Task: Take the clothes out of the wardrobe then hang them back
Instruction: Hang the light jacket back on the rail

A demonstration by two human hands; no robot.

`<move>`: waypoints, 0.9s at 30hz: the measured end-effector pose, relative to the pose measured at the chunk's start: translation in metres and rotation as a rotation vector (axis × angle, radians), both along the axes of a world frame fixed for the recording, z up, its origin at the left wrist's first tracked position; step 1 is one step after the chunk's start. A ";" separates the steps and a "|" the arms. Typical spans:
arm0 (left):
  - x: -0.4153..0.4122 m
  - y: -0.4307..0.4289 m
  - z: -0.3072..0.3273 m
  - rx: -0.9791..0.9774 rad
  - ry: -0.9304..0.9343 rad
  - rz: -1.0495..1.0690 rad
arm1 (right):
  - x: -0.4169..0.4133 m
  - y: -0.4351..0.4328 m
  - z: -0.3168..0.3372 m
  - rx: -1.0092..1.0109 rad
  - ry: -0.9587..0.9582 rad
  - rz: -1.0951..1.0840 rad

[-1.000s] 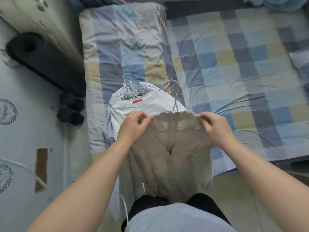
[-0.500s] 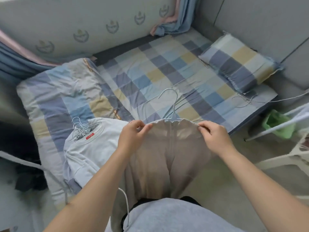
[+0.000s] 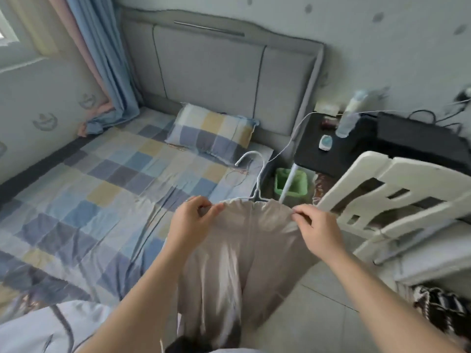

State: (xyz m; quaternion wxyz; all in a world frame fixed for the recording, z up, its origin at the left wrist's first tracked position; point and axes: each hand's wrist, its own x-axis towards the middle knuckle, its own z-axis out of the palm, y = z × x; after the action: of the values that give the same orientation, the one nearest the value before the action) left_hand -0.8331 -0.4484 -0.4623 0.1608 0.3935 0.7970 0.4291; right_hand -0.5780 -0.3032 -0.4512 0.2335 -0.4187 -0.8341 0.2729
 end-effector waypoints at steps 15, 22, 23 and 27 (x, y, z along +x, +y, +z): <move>0.235 0.355 0.059 0.105 -0.081 -0.850 | 0.259 0.121 0.058 0.234 0.011 -0.847; 0.381 0.471 0.109 0.171 -0.106 -1.272 | 0.340 0.128 0.117 0.362 -0.168 -1.257; 0.404 0.481 0.117 0.184 -0.129 -1.316 | 0.352 0.127 0.126 0.372 -0.195 -1.305; 0.496 0.508 0.156 0.275 -0.204 -1.459 | 0.394 0.117 0.175 0.465 -0.292 -1.462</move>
State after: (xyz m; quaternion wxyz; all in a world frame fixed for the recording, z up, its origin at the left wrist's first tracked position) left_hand -0.3372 0.0600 -0.3059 0.4269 0.7971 0.2539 0.3435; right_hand -0.1841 -0.1866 -0.2759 0.3235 -0.8339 -0.4047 -0.1900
